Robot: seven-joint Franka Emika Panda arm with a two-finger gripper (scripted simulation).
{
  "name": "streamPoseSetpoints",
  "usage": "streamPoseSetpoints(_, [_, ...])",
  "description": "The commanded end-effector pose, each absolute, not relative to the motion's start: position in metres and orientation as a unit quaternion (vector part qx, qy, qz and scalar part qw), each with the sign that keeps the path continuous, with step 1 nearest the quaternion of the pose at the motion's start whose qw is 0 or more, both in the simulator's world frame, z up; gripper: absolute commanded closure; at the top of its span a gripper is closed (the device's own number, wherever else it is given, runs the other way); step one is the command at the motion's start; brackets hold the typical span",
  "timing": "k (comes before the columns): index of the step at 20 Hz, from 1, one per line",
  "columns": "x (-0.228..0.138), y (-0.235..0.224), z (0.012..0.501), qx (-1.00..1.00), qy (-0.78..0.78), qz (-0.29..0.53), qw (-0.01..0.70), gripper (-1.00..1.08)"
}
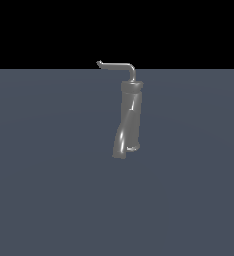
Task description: Turn on the faucet by rotating a designated handle.
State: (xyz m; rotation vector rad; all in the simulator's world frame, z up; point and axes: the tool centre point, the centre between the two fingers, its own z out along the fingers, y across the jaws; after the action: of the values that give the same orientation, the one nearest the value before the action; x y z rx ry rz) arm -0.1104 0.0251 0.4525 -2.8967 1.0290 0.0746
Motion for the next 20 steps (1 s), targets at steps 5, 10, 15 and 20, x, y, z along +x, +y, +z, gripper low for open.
streamPoseSetpoints(5, [-0.077,0.026,0.438,-0.910,0.414,0.026,0.031,1.08])
streamPoseSetpoints(10, [-0.052,0.026,0.424,-0.881,0.472,0.026,0.029,1.08])
streamPoseSetpoints(15, [-0.027,0.027,0.408,-0.848,0.528,0.025,0.025,1.08])
streamPoseSetpoints(20, [-0.003,0.027,0.391,-0.812,0.582,0.024,0.021,1.08])
